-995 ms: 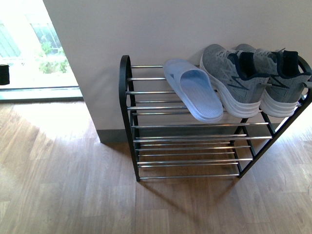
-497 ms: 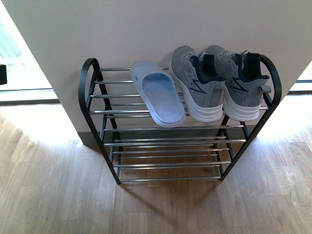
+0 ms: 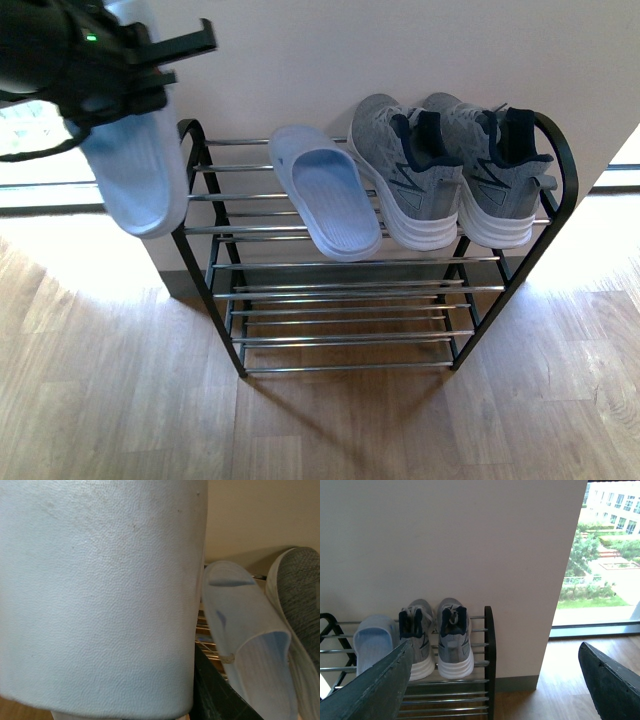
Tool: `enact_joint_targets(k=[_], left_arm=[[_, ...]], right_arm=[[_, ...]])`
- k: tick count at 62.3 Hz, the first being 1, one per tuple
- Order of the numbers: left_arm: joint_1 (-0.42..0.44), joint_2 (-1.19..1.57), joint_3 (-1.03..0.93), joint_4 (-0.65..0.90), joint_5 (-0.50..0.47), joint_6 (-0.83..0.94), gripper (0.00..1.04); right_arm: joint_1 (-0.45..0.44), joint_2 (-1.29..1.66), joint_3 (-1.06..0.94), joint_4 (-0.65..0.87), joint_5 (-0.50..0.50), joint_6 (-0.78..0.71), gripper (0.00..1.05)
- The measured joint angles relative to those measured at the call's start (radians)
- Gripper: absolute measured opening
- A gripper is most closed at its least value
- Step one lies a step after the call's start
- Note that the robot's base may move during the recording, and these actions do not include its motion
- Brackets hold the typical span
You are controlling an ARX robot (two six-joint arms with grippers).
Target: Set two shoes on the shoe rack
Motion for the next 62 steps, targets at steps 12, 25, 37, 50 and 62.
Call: enact_joint_targets(k=[12,25,37,50,62], left_arm=[[-0.053,0.224,0.293,-0.113,0.056,-0.060,0.02],[-0.074,0.446,0.594,-0.272,0.040,-0.083,0.02],[-0.051,0.588,0.793,-0.382,0.017,-0.102,0.02],[-0.055,0.633,0.875,-0.448,-0.007,-0.054,0.23],[-0.075,0.577,0.778,-0.371,-0.016,-0.015,0.53]], right_arm=[[0.000,0.000,0.000,0.000,0.000,0.000,0.96],[0.000,0.000,0.000,0.000,0.000,0.000,0.96],[0.000,0.000,0.000,0.000,0.000,0.000,0.96],[0.000,0.000,0.000,0.000,0.000,0.000,0.96],[0.000,0.000,0.000,0.000,0.000,0.000,0.96]])
